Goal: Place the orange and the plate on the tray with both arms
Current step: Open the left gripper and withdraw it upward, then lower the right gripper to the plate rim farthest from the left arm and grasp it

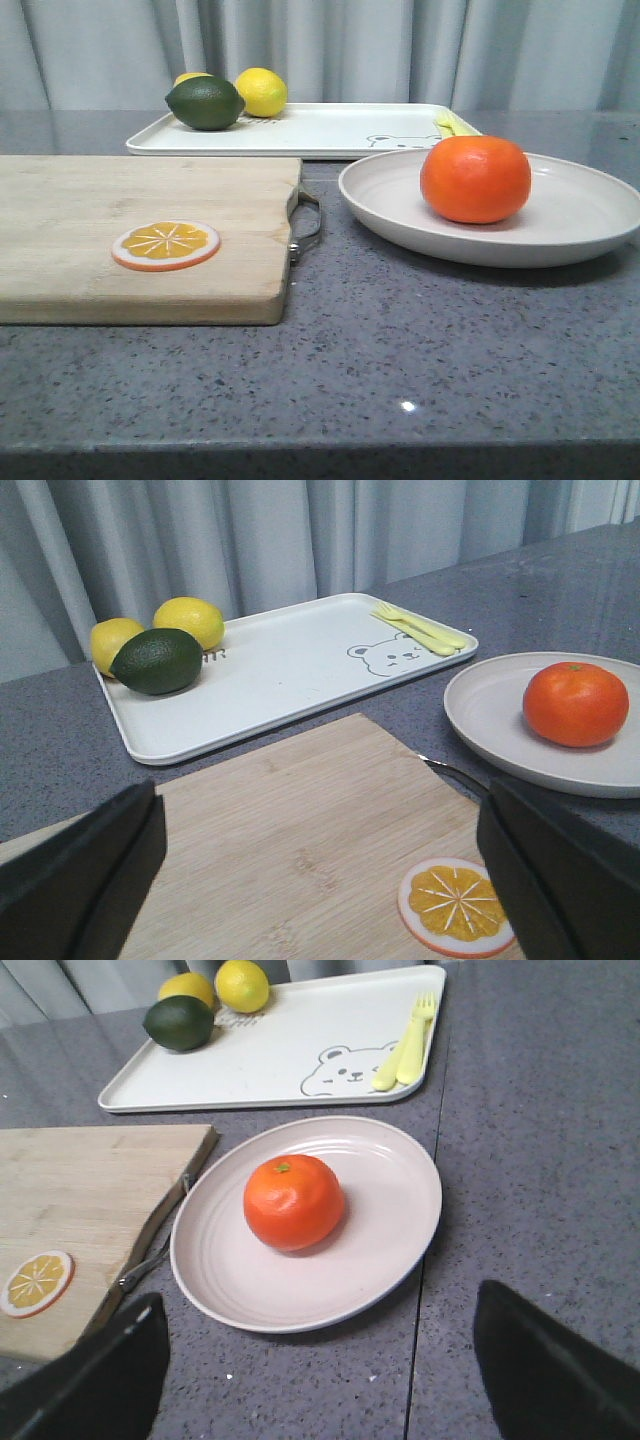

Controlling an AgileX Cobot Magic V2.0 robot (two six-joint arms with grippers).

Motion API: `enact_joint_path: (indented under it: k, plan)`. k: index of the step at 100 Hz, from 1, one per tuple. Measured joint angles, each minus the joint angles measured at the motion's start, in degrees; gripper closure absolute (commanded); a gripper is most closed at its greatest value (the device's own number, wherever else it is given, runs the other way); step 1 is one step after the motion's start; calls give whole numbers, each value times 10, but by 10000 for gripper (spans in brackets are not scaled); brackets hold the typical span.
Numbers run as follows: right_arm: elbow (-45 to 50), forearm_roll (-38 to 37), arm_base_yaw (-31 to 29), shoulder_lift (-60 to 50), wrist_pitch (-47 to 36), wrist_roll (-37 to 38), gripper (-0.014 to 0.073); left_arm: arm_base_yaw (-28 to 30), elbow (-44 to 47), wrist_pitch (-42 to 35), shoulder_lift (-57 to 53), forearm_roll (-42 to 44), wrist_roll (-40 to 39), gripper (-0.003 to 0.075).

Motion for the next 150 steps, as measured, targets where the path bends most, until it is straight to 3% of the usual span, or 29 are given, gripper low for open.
enact_joint_path:
  k: [32, 66, 150]
  plan:
    - [-10, 0, 0, 228, -138, 0, -19, 0, 0, -1, 0, 0, 0, 110]
    - [-81, -15, 0, 435, -173, 0, -19, 0, 0, -1, 0, -1, 0, 110]
    - [-105, -20, 0, 579, -208, 0, -19, 0, 0, -1, 0, -2, 0, 110]
